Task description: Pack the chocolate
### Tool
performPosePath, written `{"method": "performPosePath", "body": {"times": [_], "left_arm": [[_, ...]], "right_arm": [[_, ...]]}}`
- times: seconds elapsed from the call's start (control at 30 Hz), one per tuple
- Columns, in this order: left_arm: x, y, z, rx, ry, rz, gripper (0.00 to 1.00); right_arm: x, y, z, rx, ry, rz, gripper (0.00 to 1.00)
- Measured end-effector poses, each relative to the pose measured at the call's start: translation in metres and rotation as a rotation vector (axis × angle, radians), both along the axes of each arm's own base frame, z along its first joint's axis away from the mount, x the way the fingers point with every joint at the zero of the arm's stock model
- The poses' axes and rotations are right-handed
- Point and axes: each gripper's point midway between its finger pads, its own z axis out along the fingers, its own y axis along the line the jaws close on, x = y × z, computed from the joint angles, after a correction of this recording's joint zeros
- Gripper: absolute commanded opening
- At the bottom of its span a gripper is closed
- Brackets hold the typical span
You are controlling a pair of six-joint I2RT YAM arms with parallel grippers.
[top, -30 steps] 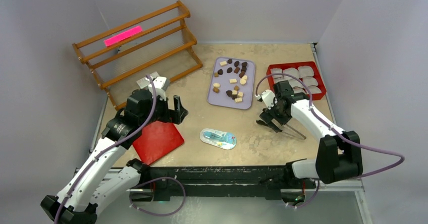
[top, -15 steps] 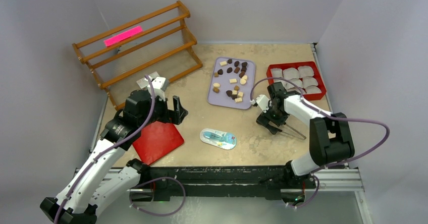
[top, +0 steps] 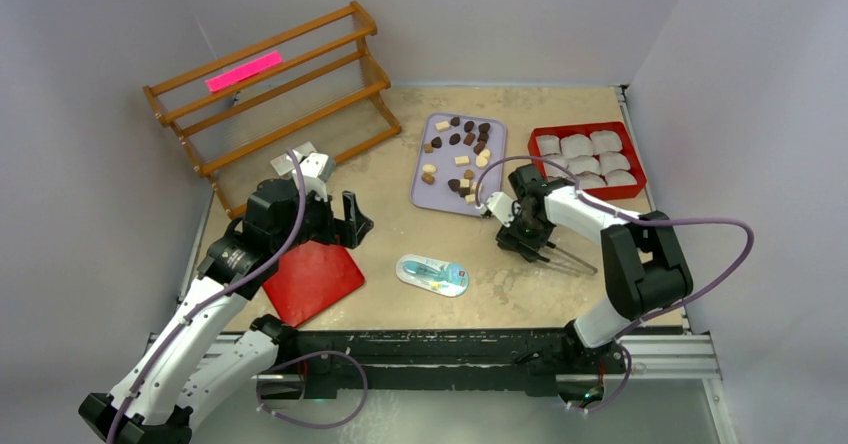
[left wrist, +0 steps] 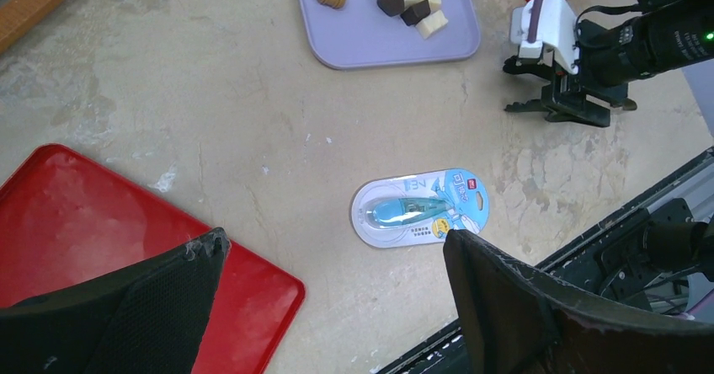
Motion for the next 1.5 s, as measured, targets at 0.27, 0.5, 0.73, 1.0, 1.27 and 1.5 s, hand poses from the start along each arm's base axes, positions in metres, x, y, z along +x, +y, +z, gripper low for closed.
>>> {"method": "performPosePath", "body": {"times": [0.27,0.5,0.73,1.0,1.27,1.5], "left_arm": [[0.0,-0.001,0.0,-0.002,0.004,-0.006,0.99],[0.0,-0.001,0.0,-0.002,0.003,-0.006,0.99],[0.0,-0.001,-0.001,-0.002,0.004,-0.006,0.99],[0.0,-0.001,-0.001,-0.002,0.004,-0.006,0.98],[0.0,-0.001,-0.001,0.0,0.004,-0.003,0.98],[0.0,-0.001,-0.001,0.0,0.005,-0.002,0.98]], "right_arm": [[0.004,0.071,0.002,0.096,-0.012,0.151,0.54],[0.012,0.107,0.007,0.171,-0.031,0.196,0.74],[0.015,0.115,0.024,0.236,-0.082,0.22,0.88],[0.002,0.093,0.032,0.225,-0.119,0.216,0.84],[-0.008,0.056,0.02,0.178,-0.112,0.17,0.84],[-0.001,0.048,0.016,0.172,-0.116,0.161,0.79]]}}
